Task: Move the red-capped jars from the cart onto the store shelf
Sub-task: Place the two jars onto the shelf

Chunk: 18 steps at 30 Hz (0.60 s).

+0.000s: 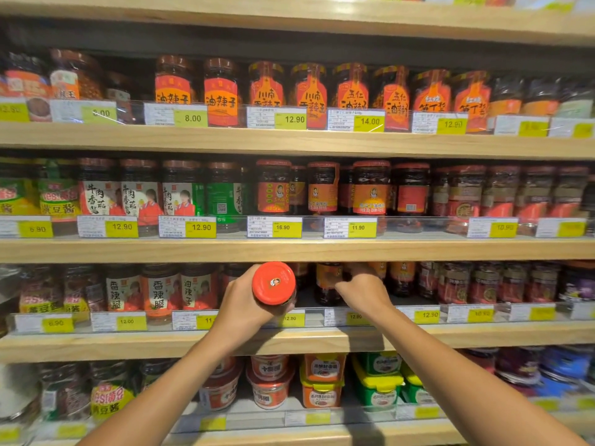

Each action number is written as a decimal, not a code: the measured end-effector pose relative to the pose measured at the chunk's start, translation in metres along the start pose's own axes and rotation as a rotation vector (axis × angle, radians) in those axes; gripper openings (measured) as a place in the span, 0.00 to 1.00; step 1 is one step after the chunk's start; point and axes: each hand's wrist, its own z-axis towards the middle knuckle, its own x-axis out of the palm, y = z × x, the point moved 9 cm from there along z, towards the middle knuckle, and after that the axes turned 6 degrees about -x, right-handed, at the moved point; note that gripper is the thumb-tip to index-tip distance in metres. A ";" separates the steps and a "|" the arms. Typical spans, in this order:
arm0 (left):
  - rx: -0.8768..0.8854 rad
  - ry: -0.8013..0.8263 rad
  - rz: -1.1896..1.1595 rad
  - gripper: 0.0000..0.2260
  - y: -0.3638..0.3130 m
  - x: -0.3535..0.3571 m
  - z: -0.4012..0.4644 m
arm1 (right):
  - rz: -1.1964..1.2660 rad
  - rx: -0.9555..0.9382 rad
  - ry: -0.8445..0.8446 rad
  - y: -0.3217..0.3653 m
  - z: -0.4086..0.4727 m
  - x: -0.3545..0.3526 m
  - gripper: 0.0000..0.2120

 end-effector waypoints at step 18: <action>-0.278 0.061 -0.018 0.24 0.028 0.039 0.024 | 0.185 -0.259 -0.158 -0.044 -0.071 -0.053 0.34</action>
